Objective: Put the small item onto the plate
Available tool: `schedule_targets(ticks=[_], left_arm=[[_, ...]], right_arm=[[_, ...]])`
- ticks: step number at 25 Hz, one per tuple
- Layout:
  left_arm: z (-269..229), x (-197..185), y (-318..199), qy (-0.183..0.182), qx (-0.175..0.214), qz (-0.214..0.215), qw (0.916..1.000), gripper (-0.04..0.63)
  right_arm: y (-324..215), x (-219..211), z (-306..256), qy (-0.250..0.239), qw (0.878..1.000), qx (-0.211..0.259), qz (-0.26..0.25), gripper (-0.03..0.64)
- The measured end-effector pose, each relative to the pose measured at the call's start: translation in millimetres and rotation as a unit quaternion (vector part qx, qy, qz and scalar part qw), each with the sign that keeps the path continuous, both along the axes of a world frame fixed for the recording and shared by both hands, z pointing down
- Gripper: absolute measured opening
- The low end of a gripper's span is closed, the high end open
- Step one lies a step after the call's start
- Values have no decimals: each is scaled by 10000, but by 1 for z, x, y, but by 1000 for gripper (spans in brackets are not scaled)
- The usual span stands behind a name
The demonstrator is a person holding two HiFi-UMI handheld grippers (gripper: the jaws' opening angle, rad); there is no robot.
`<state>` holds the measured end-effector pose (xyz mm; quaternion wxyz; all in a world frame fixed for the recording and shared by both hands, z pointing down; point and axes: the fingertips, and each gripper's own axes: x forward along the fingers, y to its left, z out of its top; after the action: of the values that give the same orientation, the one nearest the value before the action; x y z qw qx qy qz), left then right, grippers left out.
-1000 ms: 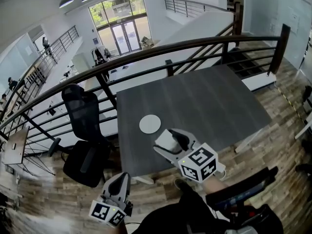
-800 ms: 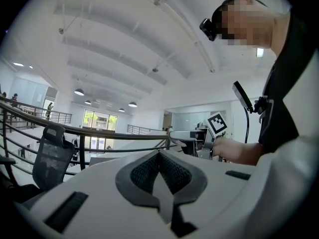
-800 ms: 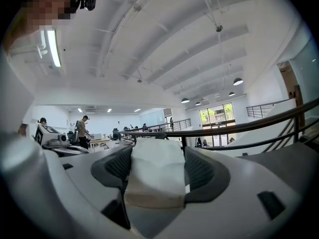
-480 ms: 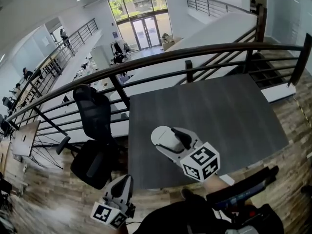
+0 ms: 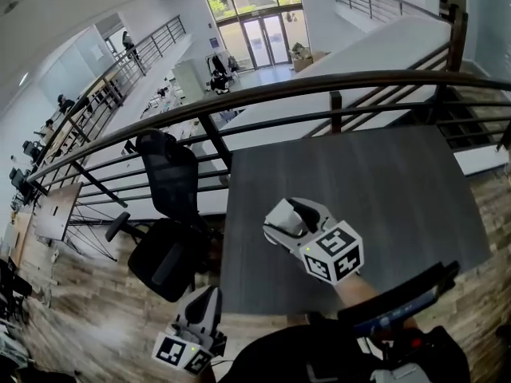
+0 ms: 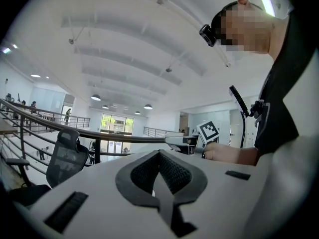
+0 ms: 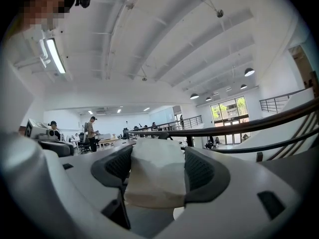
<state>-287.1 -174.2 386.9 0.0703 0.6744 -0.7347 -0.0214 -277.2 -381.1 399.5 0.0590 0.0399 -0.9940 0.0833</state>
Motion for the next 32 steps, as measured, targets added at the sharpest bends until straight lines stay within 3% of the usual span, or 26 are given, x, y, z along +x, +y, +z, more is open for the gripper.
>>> schedule_targets(ticks=[8, 14, 23, 27, 32], left_arm=[[-3, -8, -13, 5, -95, -441, 9990, 3], [1, -16, -11, -20, -230, -1172, 9928, 3], [2, -8, -14, 109, -332, -1404, 9895, 3], [9, -16, -5, 231, -556, -1648, 9845, 3], [8, -16, 1, 271, -507, -1740, 9831, 3]], right_arm=[[-24, -29, 25, 221, 9993, -118, -289, 331], [-38, -42, 46, 341, 9980, -226, -482, 331], [-60, -65, 111, 807, 9942, -437, -555, 331], [-64, -75, 143, 1080, 9925, -299, -494, 331], [-73, -86, 191, 1462, 9879, -202, -467, 331]])
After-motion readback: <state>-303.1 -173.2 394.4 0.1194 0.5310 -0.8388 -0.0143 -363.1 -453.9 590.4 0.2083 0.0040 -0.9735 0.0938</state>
